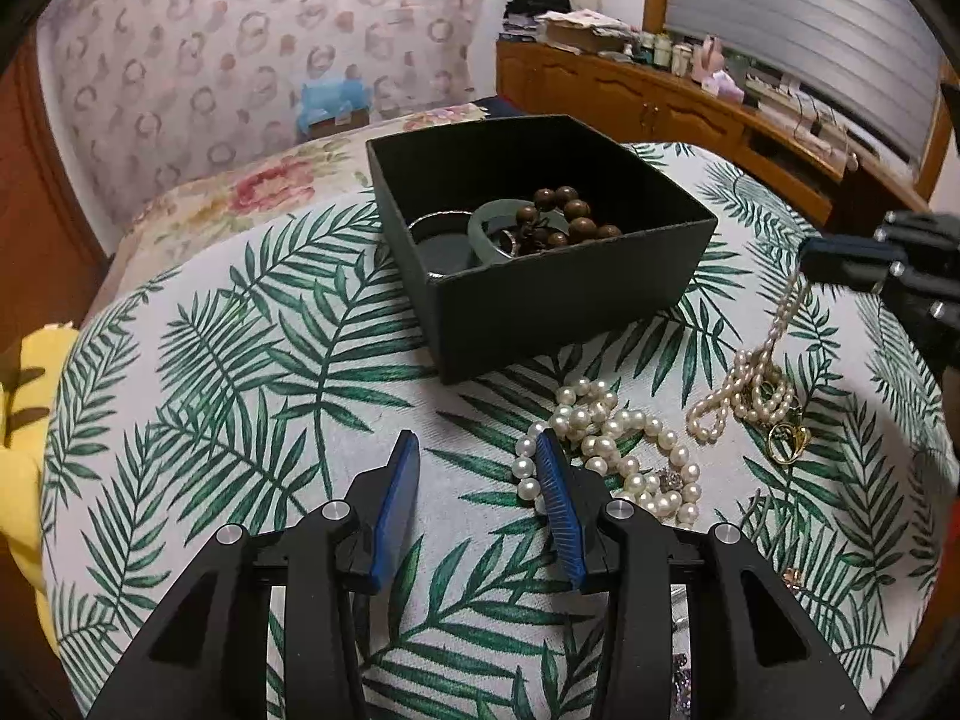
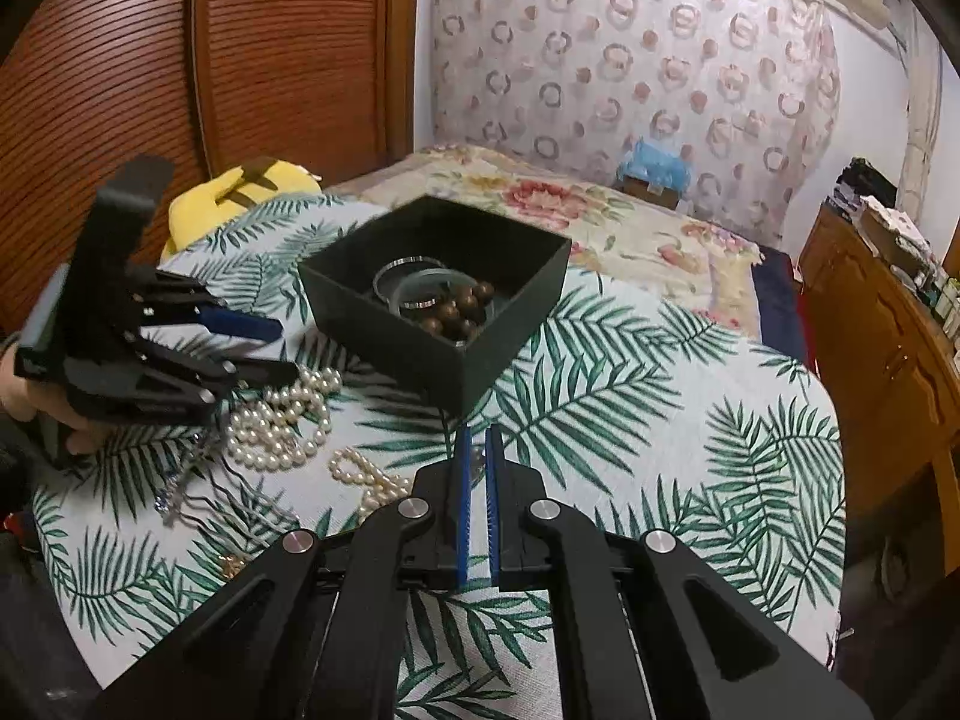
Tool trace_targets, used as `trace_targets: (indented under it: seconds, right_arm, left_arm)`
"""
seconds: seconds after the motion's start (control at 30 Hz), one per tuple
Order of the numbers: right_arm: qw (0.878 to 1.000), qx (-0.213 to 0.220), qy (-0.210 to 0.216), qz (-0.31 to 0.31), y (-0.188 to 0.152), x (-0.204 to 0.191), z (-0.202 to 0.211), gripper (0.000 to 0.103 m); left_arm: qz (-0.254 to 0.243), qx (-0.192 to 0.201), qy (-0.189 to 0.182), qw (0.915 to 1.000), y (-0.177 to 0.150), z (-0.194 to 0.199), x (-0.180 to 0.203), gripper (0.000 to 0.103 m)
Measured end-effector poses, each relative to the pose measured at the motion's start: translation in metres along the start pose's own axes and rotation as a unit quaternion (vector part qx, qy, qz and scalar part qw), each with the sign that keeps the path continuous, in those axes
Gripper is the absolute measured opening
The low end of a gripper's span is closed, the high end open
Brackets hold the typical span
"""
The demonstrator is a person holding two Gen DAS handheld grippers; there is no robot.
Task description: Organize jewelry
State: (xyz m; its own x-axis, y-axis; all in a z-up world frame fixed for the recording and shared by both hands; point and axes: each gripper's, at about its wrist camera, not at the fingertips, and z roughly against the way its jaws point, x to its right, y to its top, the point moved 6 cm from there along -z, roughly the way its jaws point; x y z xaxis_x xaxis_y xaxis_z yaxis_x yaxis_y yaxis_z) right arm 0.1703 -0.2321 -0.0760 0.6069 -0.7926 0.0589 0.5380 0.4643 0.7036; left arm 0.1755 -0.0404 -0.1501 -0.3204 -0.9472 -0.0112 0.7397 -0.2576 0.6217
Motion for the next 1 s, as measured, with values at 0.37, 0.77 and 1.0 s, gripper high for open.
trace_targets:
  seconds: [0.37, 0.77, 1.0]
  right_arm:
    - [1.0, 0.026, -0.006, 0.01, 0.028, -0.001, 0.025, 0.005]
    - [0.997, 0.076, -0.016, 0.021, 0.069, -0.003, 0.067, 0.005]
    - [0.995, 0.099, -0.018, 0.026, 0.09, -0.004, 0.081, 0.005]
  left_arm:
    - [-0.011, 0.008, -0.019, 0.9997, 0.005, 0.013, 0.004, 0.007]
    - [0.001, 0.109, -0.025, 0.9937, 0.057, 0.089, 0.01, 0.007]
    - [0.007, 0.134, -0.022, 0.9907, 0.082, 0.106, 0.005, 0.007]
